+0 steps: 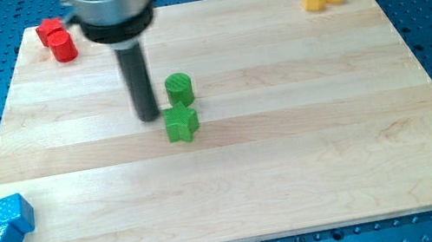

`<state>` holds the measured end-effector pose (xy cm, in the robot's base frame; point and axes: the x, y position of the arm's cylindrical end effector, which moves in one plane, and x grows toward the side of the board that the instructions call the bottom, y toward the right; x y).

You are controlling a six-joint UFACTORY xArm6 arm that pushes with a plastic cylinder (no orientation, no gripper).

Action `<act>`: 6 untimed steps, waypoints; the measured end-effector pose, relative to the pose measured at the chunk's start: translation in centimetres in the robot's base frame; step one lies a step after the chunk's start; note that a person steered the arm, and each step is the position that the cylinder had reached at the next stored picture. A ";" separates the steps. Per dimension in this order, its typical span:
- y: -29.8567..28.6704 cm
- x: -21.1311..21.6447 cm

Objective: Separate the green blocks from each other

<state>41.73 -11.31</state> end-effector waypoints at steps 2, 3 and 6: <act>5.2 -1.5; 6.5 -1.4; -1.8 4.3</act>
